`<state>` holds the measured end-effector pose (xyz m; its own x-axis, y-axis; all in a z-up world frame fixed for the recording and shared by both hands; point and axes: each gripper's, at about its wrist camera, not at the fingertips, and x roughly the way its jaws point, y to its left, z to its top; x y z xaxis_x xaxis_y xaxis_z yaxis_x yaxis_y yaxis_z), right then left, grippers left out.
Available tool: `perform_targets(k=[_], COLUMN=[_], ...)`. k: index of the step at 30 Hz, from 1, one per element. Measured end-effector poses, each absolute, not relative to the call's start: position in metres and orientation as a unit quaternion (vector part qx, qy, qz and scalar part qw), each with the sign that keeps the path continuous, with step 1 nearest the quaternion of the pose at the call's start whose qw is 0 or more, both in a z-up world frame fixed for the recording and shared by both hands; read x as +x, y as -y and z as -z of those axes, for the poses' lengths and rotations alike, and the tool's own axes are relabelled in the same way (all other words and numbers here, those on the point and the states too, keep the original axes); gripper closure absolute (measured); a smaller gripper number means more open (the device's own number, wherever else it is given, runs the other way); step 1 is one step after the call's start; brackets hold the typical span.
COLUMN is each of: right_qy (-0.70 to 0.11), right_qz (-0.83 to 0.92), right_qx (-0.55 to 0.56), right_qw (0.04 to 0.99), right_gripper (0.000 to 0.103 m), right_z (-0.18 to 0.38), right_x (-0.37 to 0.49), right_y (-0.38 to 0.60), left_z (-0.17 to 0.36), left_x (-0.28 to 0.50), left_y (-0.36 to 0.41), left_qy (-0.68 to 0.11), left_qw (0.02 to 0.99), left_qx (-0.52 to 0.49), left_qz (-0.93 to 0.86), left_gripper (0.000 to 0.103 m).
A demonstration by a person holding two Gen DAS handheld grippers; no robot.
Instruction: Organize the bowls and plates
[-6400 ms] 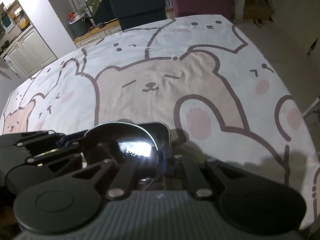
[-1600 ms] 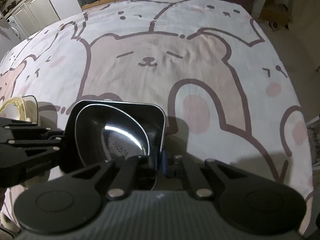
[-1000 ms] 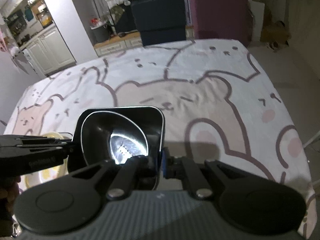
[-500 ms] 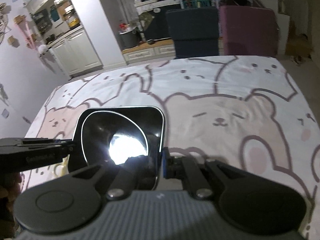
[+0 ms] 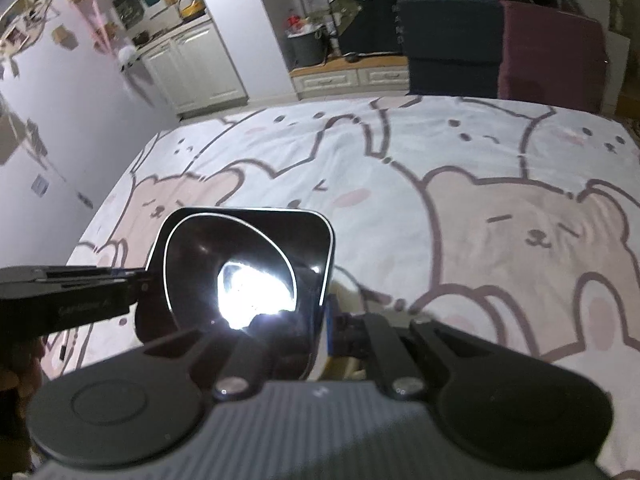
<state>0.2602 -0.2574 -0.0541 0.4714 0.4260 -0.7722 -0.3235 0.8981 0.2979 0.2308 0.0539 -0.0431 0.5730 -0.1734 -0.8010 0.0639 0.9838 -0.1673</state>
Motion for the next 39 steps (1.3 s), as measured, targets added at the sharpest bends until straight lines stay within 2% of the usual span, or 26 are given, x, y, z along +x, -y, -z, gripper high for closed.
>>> perform_targets(k=[16,39], right_qy=[-0.518,-0.535], right_qz=[-0.206,-0.200], right_qx=[0.023,0.011], right_qw=[0.830,0.821], right_gripper=[0.096,0.096], right_z=[0.080,0.088], right_x=[0.266,0.270], right_y=[0.235,0.228], left_z=[0.072,0.083], left_x=[0.234,0.240], left_y=[-0.056,-0.058], left_qy=[-0.503,-0.517], left_qw=[0.860,0.852], left_qx=[-0.042,-0.040], left_qz=[0.070,0.072], left_gripper=[0.097,0.096])
